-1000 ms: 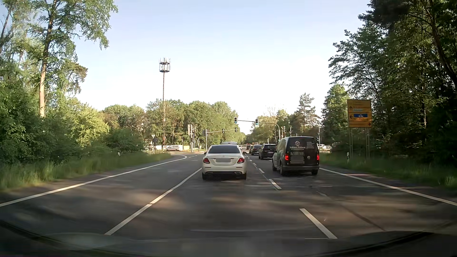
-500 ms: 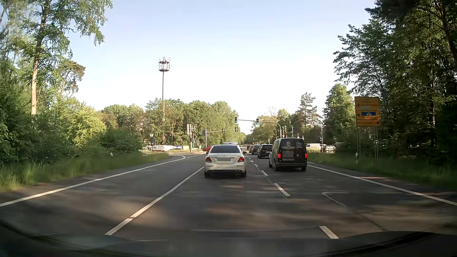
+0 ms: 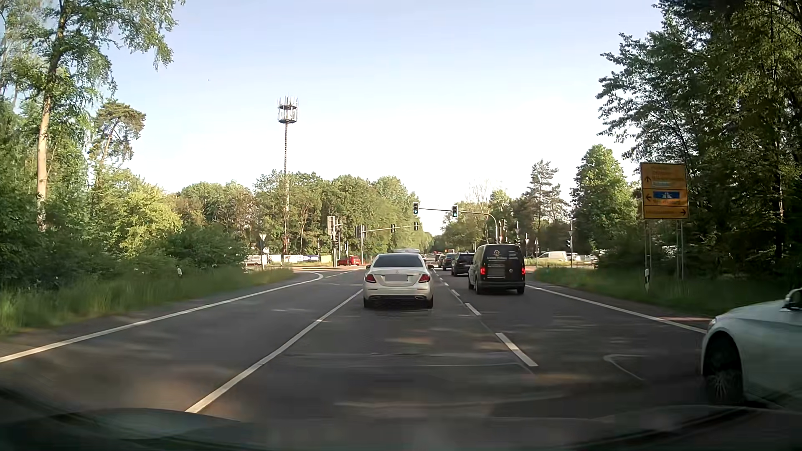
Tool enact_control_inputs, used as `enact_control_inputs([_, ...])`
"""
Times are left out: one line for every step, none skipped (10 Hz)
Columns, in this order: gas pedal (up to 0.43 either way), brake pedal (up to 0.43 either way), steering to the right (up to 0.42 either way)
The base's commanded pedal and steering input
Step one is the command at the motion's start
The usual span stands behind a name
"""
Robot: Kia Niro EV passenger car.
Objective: Follow the waypoints while adhering to traffic rules and regulations
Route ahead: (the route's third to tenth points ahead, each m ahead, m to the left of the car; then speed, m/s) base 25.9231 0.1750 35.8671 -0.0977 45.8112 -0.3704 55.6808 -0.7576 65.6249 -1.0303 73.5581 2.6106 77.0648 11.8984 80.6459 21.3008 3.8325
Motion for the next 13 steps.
enact_control_inputs([0.000,0.000,-0.008])
enact_control_inputs([0.000,0.000,-0.005])
enact_control_inputs([0.000,0.000,-0.003])
enact_control_inputs([0.000,0.000,-0.002])
enact_control_inputs([0.000,0.000,-0.002])
enact_control_inputs([0.000,0.000,-0.002])
enact_control_inputs([0.000,0.000,-0.002])
enact_control_inputs([0.000,0.000,-0.002])
enact_control_inputs([0.000,0.000,-0.002])
enact_control_inputs([0.000,0.000,-0.002])
enact_control_inputs([0.000,0.000,-0.002])
enact_control_inputs([0.000,0.000,-0.002])
enact_control_inputs([0.000,0.000,-0.002])
